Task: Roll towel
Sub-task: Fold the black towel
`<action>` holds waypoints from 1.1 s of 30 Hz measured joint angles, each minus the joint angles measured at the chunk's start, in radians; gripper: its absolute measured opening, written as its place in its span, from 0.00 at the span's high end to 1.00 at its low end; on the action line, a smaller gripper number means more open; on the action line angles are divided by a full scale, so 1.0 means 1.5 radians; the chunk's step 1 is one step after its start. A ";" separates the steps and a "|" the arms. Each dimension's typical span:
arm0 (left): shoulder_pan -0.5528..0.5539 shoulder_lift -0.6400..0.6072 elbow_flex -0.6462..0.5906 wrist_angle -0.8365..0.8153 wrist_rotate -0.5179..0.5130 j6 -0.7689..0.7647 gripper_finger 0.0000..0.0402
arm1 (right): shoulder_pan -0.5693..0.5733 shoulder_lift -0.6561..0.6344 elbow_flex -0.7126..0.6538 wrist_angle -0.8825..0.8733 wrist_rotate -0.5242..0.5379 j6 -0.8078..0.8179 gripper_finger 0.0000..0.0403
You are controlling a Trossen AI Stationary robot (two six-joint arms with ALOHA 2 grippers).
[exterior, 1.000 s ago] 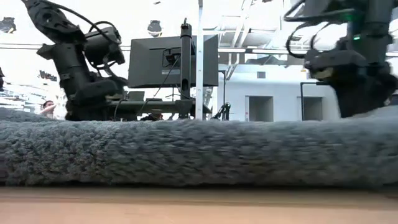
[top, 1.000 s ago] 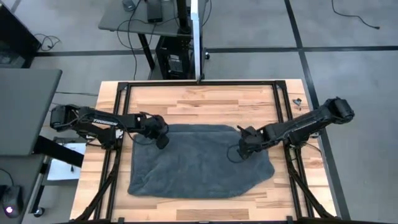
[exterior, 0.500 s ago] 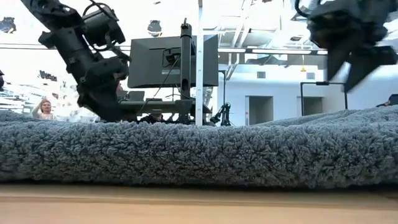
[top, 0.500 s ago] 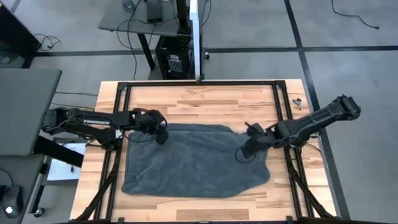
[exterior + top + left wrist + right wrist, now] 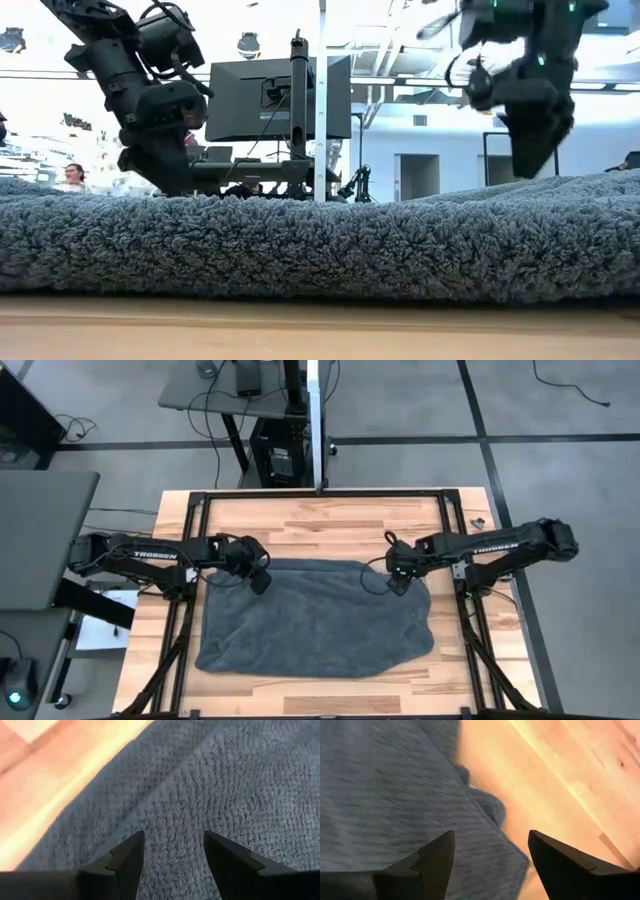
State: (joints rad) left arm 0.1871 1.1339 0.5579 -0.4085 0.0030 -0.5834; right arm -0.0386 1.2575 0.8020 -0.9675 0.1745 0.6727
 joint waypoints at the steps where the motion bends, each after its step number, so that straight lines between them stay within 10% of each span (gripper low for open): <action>1: -0.001 0.000 0.000 0.002 0.000 -0.006 0.53 | -0.009 0.000 -0.017 0.017 -0.016 -0.010 0.39; 12: -0.003 -0.001 0.000 0.031 0.008 -0.062 0.53 | -0.099 -0.002 -0.095 0.329 -0.182 -0.122 0.39; 23: -0.003 -0.001 0.002 0.044 0.025 -0.083 0.53 | -0.113 0.035 -0.110 0.239 -0.190 -0.218 0.40; 33: -0.003 -0.003 0.018 0.100 0.056 -0.091 0.53 | -0.043 0.021 -0.097 0.289 -0.344 -0.142 0.96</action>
State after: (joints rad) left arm 0.1828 1.1294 0.5854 -0.2590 0.0875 -0.7203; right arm -0.1033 1.2888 0.6566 -0.5340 -0.3410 0.4597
